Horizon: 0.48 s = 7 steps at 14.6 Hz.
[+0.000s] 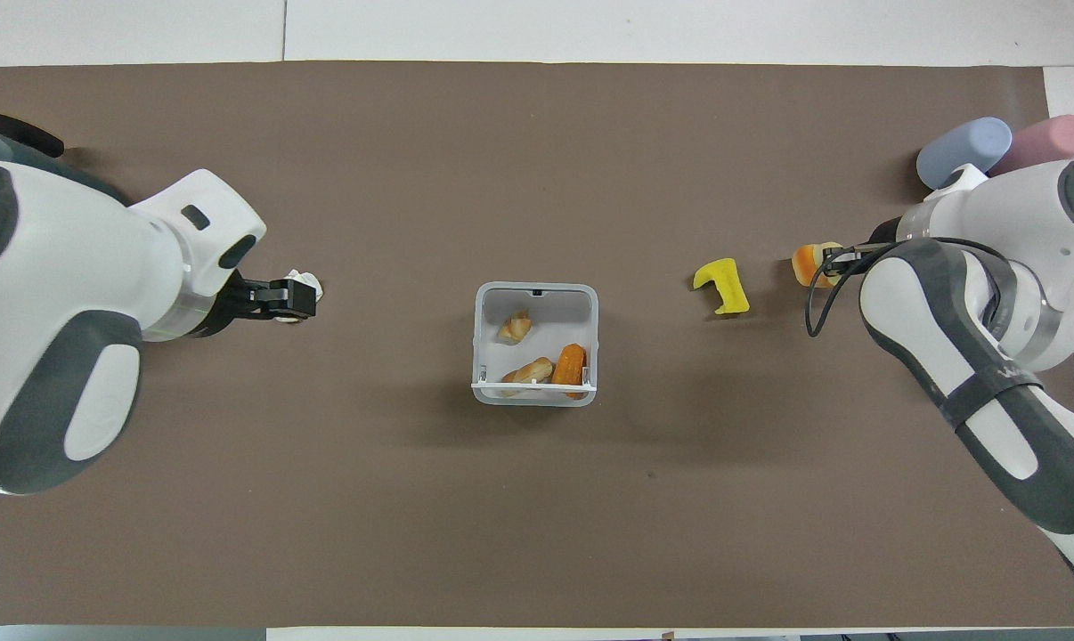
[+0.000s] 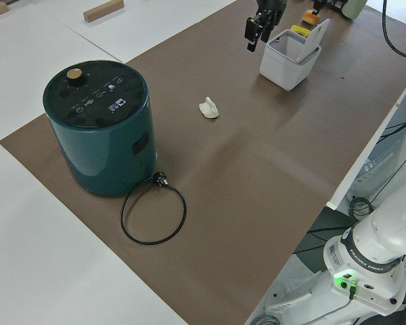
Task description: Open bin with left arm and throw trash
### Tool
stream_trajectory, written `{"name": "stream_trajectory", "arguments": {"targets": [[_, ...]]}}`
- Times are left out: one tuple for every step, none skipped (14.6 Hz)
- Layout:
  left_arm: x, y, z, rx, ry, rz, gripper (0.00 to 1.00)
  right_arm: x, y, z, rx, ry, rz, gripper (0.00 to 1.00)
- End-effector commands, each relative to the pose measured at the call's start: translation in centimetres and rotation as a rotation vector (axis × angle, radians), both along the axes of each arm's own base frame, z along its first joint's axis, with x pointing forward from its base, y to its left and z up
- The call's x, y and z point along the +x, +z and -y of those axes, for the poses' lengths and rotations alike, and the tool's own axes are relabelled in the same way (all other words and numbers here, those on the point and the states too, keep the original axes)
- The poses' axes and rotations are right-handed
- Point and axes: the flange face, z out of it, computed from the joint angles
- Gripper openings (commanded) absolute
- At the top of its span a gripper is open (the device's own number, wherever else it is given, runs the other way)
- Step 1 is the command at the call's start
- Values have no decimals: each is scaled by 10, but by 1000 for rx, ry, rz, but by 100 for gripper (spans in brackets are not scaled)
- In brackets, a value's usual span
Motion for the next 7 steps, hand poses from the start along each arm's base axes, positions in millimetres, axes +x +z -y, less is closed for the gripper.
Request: {"name": "stream_trajectory", "arguments": {"targets": [[5,22,-42,12,-37,-16,100,17,58,-35,39,16,-34,0],[8,29,-56,11,-47,-24,100,21,80,-55,44,-25,-53,0],[11,38,-69,10,-53,-24,100,22,102,-93,46,-93,-79,0],[13,49,-78,8,-62,-29,100,23,123,-134,49,-174,-90,0],[15,61,-90,1,-65,-28,100,22,134,-174,60,-251,-102,0],[19,68,-99,-5,-63,-34,100,19,141,-208,73,-310,-101,0],[23,74,-105,-7,-65,-45,100,12,143,-237,82,-367,-104,0]]}}
